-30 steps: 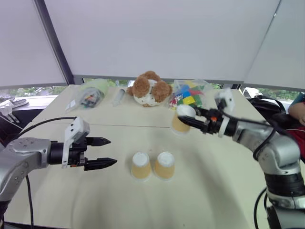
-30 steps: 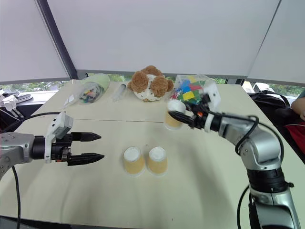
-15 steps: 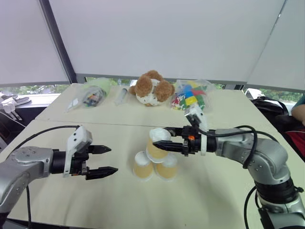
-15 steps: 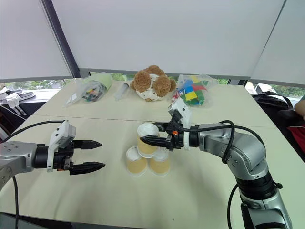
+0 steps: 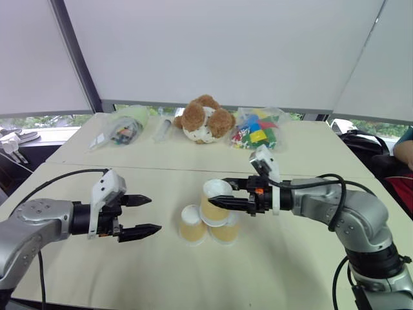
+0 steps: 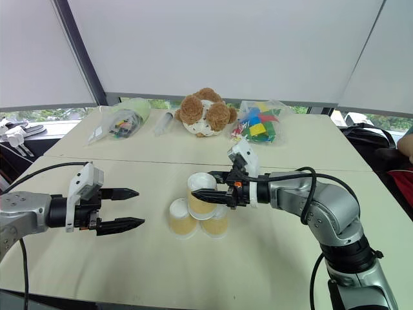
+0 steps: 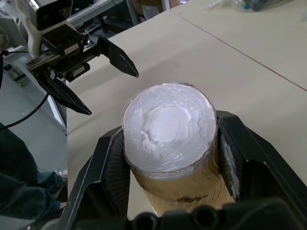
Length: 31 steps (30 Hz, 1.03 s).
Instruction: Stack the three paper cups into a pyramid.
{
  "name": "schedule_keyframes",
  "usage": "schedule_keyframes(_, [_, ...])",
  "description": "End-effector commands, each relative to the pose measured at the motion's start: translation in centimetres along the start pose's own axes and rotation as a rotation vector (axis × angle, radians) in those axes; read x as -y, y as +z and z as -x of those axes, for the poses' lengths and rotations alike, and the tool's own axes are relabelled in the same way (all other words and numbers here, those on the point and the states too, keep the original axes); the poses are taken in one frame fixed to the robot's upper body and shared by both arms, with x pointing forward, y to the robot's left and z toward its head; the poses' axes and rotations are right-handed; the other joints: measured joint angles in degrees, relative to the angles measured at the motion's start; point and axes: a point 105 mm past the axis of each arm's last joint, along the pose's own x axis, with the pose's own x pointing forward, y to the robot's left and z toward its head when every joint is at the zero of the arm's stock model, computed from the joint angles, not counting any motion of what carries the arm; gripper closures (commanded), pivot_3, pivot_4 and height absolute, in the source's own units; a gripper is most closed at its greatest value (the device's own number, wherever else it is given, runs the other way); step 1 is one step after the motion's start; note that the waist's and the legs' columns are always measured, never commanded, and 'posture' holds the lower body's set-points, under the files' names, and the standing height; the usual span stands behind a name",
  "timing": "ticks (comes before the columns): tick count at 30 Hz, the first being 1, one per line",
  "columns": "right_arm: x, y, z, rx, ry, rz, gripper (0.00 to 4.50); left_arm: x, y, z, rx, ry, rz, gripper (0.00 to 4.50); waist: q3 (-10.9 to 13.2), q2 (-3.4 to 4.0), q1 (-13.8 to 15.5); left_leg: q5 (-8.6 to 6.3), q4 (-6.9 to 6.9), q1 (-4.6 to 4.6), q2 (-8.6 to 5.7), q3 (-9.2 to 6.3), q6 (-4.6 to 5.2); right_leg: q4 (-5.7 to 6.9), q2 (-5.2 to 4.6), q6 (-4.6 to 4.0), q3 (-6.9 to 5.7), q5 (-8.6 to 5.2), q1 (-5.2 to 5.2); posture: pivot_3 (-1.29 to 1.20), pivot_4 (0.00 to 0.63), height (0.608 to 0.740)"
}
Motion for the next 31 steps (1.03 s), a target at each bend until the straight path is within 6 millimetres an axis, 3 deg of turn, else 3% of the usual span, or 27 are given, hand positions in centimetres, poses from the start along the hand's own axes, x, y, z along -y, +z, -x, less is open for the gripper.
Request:
schedule_keyframes(1, [-0.2,0.8,0.0,0.030,0.010,0.008,2.30,0.0,0.7,0.1,0.021,0.012,-0.040,0.00,0.00,0.00,0.01,0.00,0.00,0.00,0.00,0.00,0.00,0.00,0.00,0.00,0.00,0.00,0.00,0.00,0.150,0.740])
schedule_keyframes(5, [-0.2,0.7,-0.1,0.029,0.010,-0.001,2.30,-0.1,0.6,0.0,0.020,0.018,-0.044,0.00,0.00,0.00,0.01,0.00,0.00,0.00,0.00,0.00,0.00,0.00,0.00,0.00,0.00,0.00,0.00,0.00,0.150,0.740])
schedule_keyframes(10, [0.0,0.5,-0.2,0.023,0.002,-0.014,0.01,-0.2,0.6,0.0,0.021,0.023,-0.048,0.00,0.00,0.00,0.00,0.00,0.00,0.00,0.00,0.00,0.00,0.00,0.00,0.00,0.00,0.00,0.00,0.00,0.150,0.740])
schedule_keyframes(17, [-0.2,2.3,0.4,0.094,0.026,-0.002,0.01,-0.3,1.2,0.0,0.058,0.026,-0.022,0.00,0.00,0.00,0.01,0.00,0.01,0.00,0.00,0.00,0.00,0.01,0.00,0.01,0.00,0.00,0.01,0.00,0.150,0.740])
schedule_keyframes(21, [0.4,3.8,1.8,0.142,0.013,0.014,0.01,-0.5,1.2,0.1,0.065,0.029,-0.013,0.00,0.00,0.00,0.01,0.00,0.00,0.00,0.00,-0.01,0.00,0.01,0.00,0.01,-0.01,0.00,0.01,0.00,0.150,0.740])
schedule_keyframes(24, [1.8,5.7,4.1,0.219,-0.044,0.005,0.01,-0.7,1.0,0.1,0.067,0.033,-0.006,0.00,0.00,0.00,0.03,0.00,0.01,0.00,0.00,0.00,0.00,0.01,0.00,0.01,-0.01,0.00,0.02,0.00,0.150,0.740])
schedule_keyframes(27, [4.4,5.9,9.7,0.263,-0.207,-0.042,0.01,-1.1,0.6,0.5,0.069,0.058,0.022,0.00,0.00,-0.01,0.61,0.00,0.01,0.01,-0.03,-0.01,0.00,-0.02,-0.04,0.01,-0.02,0.00,0.06,0.00,0.150,0.740])
schedule_keyframes(29, [4.4,3.6,12.1,0.193,-0.258,-0.067,0.01,-1.3,0.3,0.6,0.084,0.067,0.054,0.00,-0.03,-0.07,1.21,0.00,-0.01,-0.04,-0.08,-0.06,0.01,-0.14,-0.09,0.00,-0.05,-0.01,0.11,0.00,0.150,0.740])
schedule_keyframes(31, [4.4,-0.1,13.7,0.047,-0.312,-0.092,0.01,-1.8,-0.7,0.7,0.079,0.093,0.100,0.00,-0.05,-0.09,1.24,-0.02,-0.02,-0.03,-0.09,-0.05,0.04,-0.22,-0.09,0.02,-0.04,-0.01,0.16,0.00,0.150,0.740])
